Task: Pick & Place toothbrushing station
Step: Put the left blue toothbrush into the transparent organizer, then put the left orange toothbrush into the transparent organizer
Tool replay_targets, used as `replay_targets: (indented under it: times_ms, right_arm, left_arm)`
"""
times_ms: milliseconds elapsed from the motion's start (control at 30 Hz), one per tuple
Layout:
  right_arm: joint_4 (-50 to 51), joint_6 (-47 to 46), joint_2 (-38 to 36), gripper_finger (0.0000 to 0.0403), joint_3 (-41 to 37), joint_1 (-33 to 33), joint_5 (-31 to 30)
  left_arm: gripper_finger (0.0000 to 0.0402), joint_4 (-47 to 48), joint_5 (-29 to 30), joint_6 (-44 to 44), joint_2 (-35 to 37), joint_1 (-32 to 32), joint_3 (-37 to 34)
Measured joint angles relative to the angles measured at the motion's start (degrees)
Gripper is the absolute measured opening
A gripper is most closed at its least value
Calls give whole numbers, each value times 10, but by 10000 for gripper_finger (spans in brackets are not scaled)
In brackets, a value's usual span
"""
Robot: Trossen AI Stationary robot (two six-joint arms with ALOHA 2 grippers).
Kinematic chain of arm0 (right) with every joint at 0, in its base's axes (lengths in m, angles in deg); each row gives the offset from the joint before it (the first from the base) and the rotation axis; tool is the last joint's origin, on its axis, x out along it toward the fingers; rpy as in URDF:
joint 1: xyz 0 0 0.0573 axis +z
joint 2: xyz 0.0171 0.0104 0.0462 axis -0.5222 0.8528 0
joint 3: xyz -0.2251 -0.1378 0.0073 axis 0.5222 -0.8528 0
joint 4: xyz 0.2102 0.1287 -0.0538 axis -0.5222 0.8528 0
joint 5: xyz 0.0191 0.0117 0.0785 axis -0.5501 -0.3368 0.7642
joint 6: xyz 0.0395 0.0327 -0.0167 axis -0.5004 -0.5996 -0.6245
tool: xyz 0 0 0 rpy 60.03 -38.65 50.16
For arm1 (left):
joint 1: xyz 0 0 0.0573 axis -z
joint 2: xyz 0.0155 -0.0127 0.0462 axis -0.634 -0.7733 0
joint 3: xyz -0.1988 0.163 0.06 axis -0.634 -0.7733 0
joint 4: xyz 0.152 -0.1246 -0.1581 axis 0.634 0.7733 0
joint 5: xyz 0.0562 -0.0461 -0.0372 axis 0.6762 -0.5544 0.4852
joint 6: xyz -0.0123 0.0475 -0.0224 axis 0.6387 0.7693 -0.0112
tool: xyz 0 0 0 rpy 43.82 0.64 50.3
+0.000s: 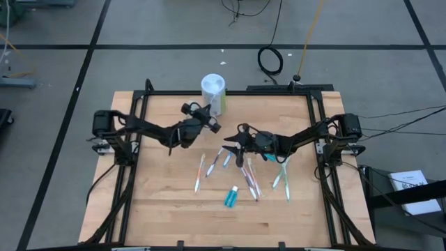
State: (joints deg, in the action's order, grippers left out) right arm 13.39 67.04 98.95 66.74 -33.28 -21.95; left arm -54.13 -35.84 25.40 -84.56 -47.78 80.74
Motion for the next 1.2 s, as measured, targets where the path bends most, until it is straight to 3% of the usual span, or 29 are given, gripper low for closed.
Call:
replay_targets:
  times_ms: [133, 367, 533, 733, 900, 1033, 1200]
  right_arm:
    - [3, 0, 0, 141, 0, 0, 0]
    - [18, -4, 0, 141, 0, 0, 0]
    - [41, -79, 0, 141, 0, 0, 5]
    - [123, -125, 0, 141, 0, 0, 62]
    - [155, -144, 0, 141, 0, 0, 76]
    - [155, -144, 0, 141, 0, 0, 76]
    - [154, -139, 0, 141, 0, 2, 76]
  left_arm:
    - [21, 105, 22, -45, 25, 13, 0]
    - [21, 232, -21, -144, 48, 16, 0]
    - [22, 255, -44, -151, 48, 5, 0]
    - [26, 262, -59, -152, 48, 1, 0]
    - [71, 263, -92, -146, 48, -2, 0]
    - [124, 279, -81, -143, 51, -1, 0]
    - [178, 364, -72, -145, 112, 22, 12]
